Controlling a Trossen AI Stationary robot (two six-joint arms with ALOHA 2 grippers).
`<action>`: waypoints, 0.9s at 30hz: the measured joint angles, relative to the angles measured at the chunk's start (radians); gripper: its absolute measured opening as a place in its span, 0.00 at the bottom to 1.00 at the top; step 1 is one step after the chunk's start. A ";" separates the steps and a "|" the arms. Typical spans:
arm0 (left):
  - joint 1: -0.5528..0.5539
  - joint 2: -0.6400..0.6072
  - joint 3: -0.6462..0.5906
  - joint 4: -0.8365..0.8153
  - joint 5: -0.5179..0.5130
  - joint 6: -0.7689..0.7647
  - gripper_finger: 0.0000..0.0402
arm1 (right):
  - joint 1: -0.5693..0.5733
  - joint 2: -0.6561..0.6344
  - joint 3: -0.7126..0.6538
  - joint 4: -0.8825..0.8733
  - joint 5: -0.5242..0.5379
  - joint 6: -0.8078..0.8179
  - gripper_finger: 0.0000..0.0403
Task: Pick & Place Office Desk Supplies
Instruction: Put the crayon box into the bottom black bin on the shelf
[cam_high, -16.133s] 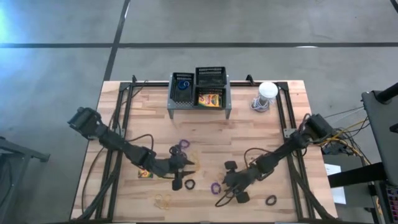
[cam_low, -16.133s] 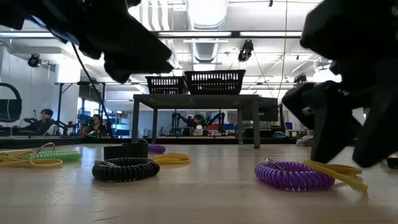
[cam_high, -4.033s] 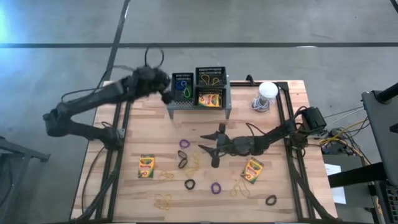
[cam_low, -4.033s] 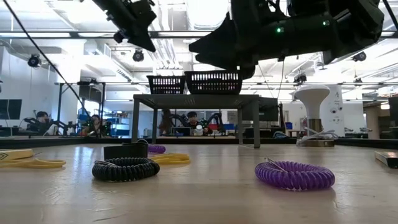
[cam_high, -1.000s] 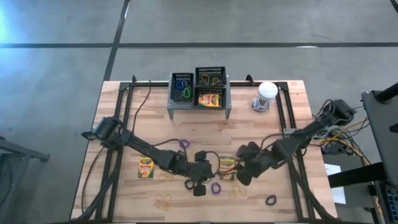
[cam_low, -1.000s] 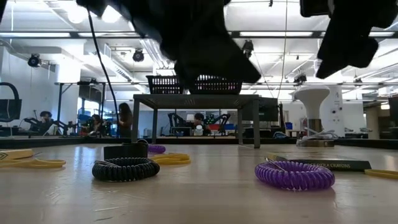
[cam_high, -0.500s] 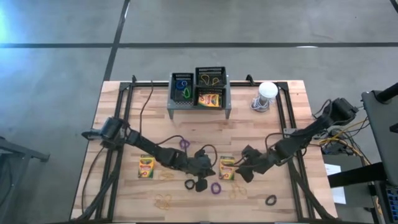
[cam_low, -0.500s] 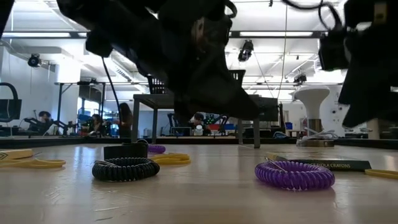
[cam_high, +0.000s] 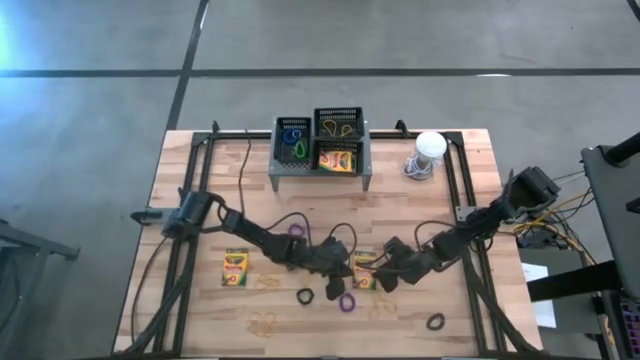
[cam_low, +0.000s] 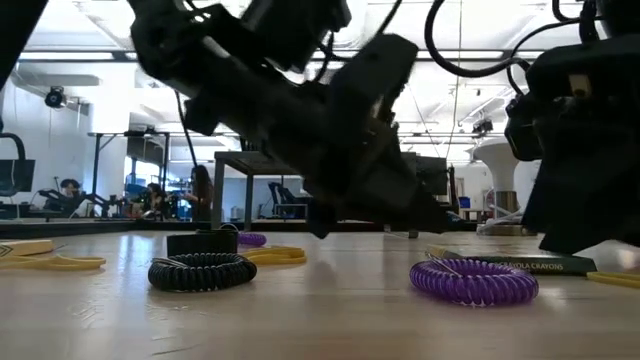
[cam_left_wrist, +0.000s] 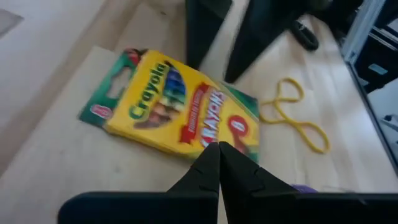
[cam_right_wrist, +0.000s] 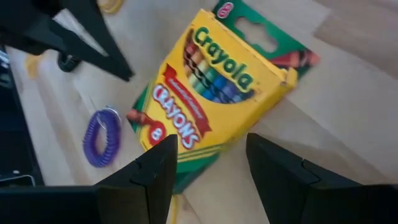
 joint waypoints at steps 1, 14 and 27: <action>0.004 0.010 0.016 -0.008 0.015 0.000 0.01 | -0.001 0.013 0.000 0.020 0.001 0.000 0.48; 0.025 0.072 0.087 -0.083 0.057 0.015 0.01 | -0.010 0.021 -0.002 0.101 0.022 -0.022 0.48; 0.025 0.074 0.083 -0.052 0.042 0.106 0.01 | -0.010 -0.027 -0.003 0.107 0.066 -0.048 0.48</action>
